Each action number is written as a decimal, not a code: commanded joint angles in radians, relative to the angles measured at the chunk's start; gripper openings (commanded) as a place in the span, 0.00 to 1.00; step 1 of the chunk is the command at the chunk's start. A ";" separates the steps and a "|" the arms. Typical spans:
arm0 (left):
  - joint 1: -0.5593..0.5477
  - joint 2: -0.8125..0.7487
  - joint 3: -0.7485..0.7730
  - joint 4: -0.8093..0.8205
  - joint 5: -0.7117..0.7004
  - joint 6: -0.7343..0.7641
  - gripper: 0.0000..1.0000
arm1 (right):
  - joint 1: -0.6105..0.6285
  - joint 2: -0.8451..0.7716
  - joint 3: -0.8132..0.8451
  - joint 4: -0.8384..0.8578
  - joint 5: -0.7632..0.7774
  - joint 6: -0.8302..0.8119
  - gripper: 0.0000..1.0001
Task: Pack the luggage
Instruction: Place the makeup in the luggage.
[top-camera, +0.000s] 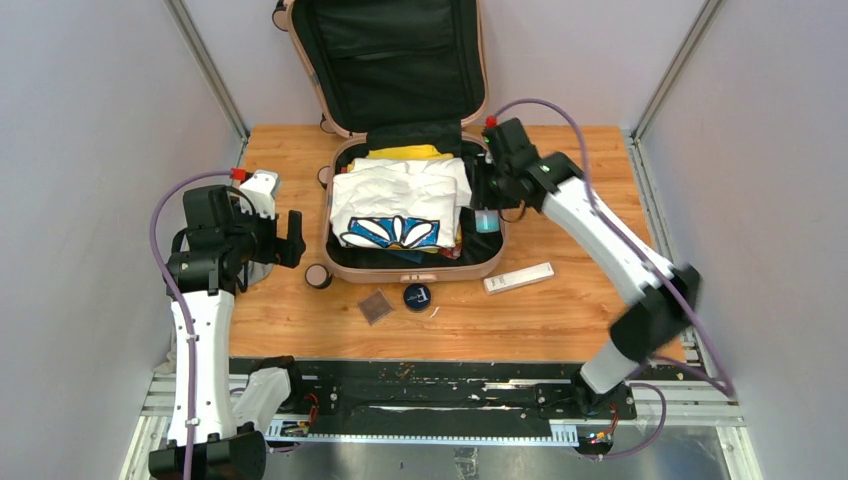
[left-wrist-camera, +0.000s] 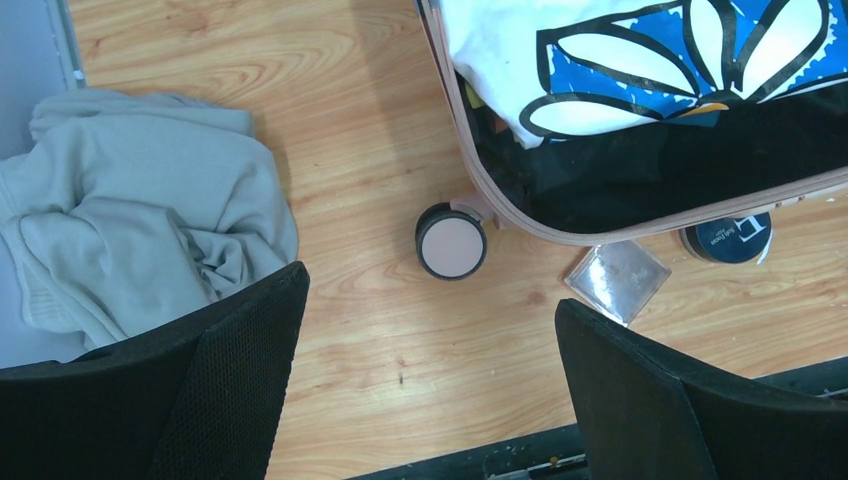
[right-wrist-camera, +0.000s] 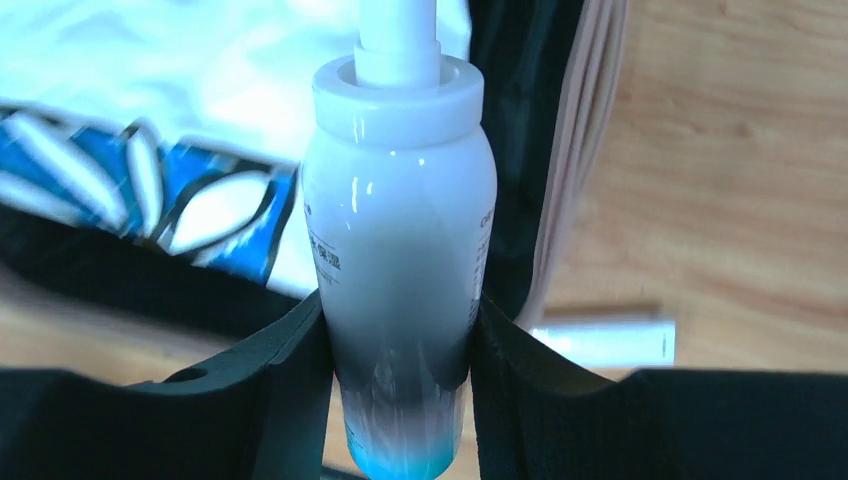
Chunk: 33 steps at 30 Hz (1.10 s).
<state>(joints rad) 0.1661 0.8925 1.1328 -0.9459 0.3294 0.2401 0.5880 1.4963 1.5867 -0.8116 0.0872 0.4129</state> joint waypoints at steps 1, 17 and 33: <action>-0.006 -0.022 -0.008 -0.008 0.004 0.008 1.00 | -0.094 0.302 0.176 0.011 -0.035 -0.094 0.00; -0.005 -0.028 -0.011 -0.008 0.001 0.022 1.00 | -0.151 0.853 0.660 -0.085 0.032 -0.120 0.41; -0.005 -0.052 -0.030 -0.008 0.018 0.019 1.00 | -0.223 0.358 0.359 -0.075 -0.016 0.027 1.00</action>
<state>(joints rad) 0.1661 0.8570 1.1137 -0.9463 0.3298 0.2584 0.4038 2.0899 2.1002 -0.8665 0.0540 0.3576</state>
